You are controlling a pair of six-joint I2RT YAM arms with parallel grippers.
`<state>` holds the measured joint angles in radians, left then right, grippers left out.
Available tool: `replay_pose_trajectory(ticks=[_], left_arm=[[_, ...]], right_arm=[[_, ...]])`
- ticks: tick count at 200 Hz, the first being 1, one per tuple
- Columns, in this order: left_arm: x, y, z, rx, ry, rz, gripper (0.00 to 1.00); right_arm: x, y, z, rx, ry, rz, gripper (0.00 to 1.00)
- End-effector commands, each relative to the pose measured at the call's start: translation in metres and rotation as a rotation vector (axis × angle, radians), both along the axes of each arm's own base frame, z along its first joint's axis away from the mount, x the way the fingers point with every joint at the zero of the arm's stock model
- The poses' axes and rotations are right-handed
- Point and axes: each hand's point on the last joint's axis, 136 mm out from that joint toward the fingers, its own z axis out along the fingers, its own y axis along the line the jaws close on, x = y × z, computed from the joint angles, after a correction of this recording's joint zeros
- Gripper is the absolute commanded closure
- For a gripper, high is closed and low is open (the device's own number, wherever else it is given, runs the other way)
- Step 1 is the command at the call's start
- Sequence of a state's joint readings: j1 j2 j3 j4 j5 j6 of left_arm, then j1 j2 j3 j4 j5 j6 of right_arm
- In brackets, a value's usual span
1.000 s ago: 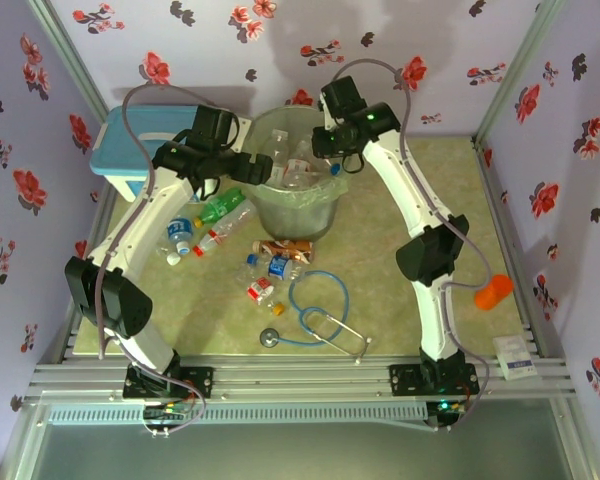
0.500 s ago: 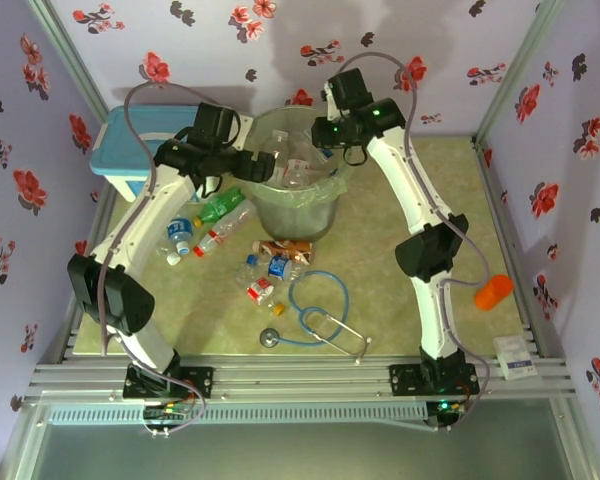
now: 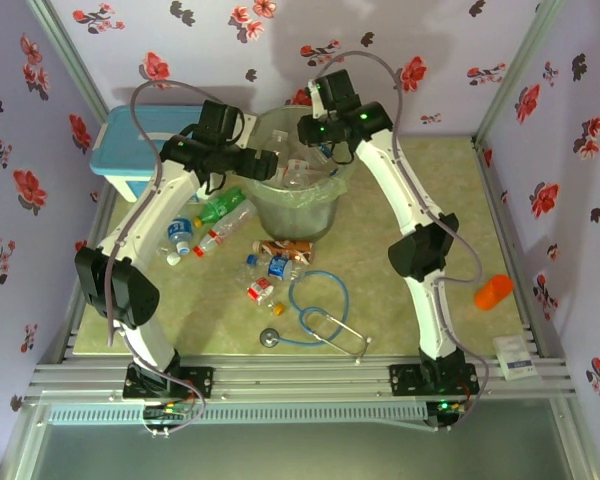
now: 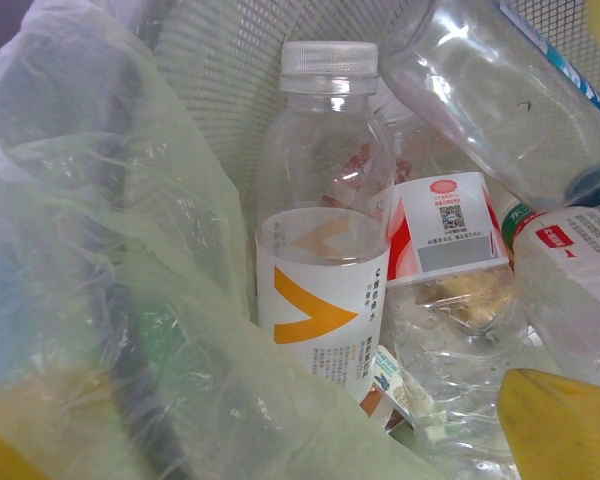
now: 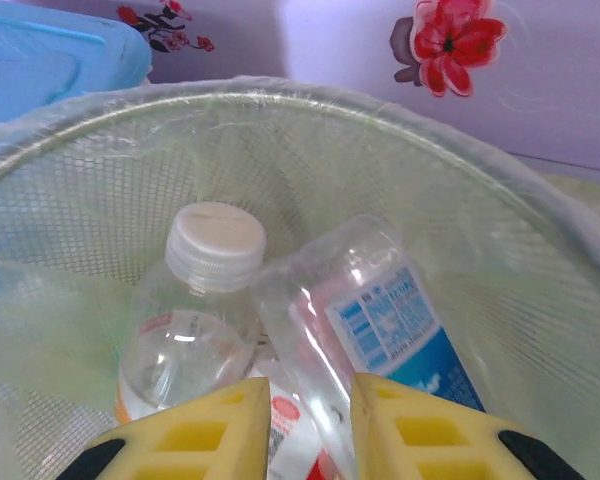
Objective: Put the plastic bottles in the bin
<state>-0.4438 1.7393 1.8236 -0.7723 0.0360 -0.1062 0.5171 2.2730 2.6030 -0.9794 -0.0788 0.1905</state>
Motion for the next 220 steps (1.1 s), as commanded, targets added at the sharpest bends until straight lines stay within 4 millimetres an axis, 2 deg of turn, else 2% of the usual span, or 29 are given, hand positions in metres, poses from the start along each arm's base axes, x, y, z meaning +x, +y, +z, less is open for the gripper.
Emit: replay_pose_trajectory(ticks=[1,41,59,71,84,101,125,150,172,188,220], left_arm=[[0.005,-0.004,0.006,-0.038,-0.001,0.004,0.02],[0.007,-0.008,0.003,-0.051,0.006,-0.001,0.02],[0.008,-0.01,0.004,-0.063,0.003,-0.002,0.02],[0.009,-0.013,0.005,-0.072,0.002,-0.005,0.02],[0.011,-0.016,0.007,-0.082,-0.004,-0.007,0.02],[0.014,-0.022,0.008,-0.088,-0.005,-0.016,0.02],[0.014,-0.032,0.005,-0.089,0.0,-0.031,0.02],[0.013,-0.042,0.002,-0.09,0.002,-0.05,0.02],[0.014,-0.051,0.005,-0.094,-0.006,-0.065,0.02],[0.014,-0.055,0.013,-0.101,-0.022,-0.074,0.02],[0.013,-0.054,0.042,-0.131,-0.078,-0.075,0.01]], right_arm=[[0.015,0.003,-0.035,-0.043,0.031,-0.009,0.72],[0.001,0.005,-0.065,-0.104,0.102,0.002,0.72],[0.0,0.002,-0.054,-0.099,0.075,-0.004,0.73],[0.0,0.0,-0.034,-0.088,0.031,-0.009,0.72],[0.0,-0.005,-0.003,-0.066,-0.035,-0.019,0.68],[-0.003,-0.013,0.037,-0.027,-0.113,-0.03,0.57],[-0.016,-0.032,0.097,0.037,-0.221,-0.053,0.45],[-0.037,-0.056,0.139,0.065,-0.304,-0.091,0.37],[-0.051,-0.078,0.148,0.093,-0.311,-0.127,0.36],[-0.06,-0.093,0.145,0.1,-0.294,-0.145,0.36],[-0.083,-0.113,0.118,0.138,-0.235,-0.142,0.35]])
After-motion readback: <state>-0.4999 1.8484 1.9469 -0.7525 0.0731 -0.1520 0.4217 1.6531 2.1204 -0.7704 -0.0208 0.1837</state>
